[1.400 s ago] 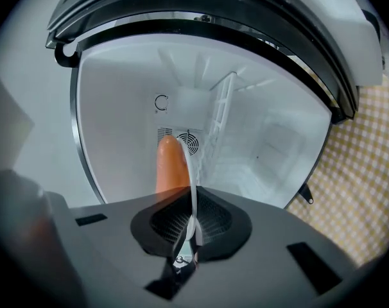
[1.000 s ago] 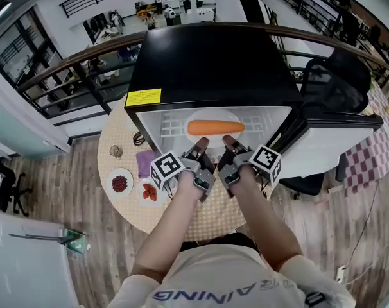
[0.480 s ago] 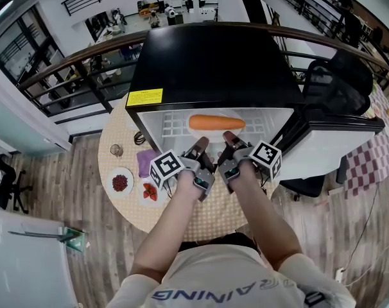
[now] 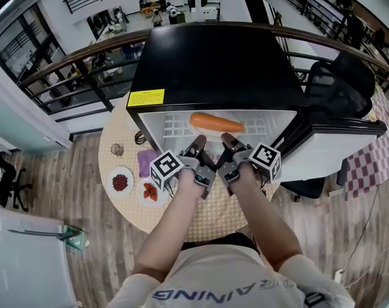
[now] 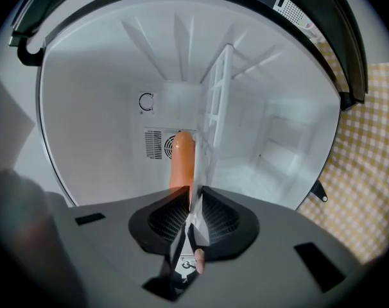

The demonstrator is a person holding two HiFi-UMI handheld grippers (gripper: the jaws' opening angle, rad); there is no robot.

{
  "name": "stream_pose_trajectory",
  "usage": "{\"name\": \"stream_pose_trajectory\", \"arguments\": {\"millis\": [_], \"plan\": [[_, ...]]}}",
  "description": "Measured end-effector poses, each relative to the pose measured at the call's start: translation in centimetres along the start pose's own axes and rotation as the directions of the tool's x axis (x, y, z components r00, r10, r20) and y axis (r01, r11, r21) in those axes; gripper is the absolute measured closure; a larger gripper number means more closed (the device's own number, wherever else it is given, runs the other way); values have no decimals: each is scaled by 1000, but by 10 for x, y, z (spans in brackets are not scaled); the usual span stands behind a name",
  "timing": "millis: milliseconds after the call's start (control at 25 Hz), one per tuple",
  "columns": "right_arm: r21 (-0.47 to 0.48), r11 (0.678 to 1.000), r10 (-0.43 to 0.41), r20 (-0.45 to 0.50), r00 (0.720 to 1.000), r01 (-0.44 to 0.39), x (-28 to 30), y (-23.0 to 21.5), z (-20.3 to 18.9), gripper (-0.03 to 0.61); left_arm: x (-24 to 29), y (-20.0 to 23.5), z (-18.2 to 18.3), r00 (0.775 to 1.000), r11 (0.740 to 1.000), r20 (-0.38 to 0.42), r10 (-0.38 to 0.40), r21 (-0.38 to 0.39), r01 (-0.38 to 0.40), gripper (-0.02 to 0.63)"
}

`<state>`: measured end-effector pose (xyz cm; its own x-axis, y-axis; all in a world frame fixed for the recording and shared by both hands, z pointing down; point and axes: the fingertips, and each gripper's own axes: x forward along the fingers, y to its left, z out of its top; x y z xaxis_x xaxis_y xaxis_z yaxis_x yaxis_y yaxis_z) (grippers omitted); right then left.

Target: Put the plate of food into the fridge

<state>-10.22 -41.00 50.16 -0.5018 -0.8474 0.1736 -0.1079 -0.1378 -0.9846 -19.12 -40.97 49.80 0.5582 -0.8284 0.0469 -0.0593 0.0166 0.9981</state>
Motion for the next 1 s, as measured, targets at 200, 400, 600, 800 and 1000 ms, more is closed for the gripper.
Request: {"name": "stream_pose_trajectory", "arguments": {"millis": [200,400,600,800,1000], "plan": [[2,1000,18,-34,999,-18,-4,1,-7,523,3,0,0,1000,1000,-2,5,13,-5,591],[-20,1000,18,-16,1000,-19,-7,1,-5,525,8,1,-3,1000,1000,-2,7,11,-7,591],[3,1000,16,-3,1000,-16,-3,0,-1,535,11,4,-2,1000,1000,-3,16,10,-16,591],[18,999,30,9,1000,-30,2,-1,3,537,14,5,1,1000,1000,2,16,10,-16,591],[38,999,35,20,999,-36,8,2,6,537,17,2,4,1000,1000,-1,12,22,-12,589]]}}
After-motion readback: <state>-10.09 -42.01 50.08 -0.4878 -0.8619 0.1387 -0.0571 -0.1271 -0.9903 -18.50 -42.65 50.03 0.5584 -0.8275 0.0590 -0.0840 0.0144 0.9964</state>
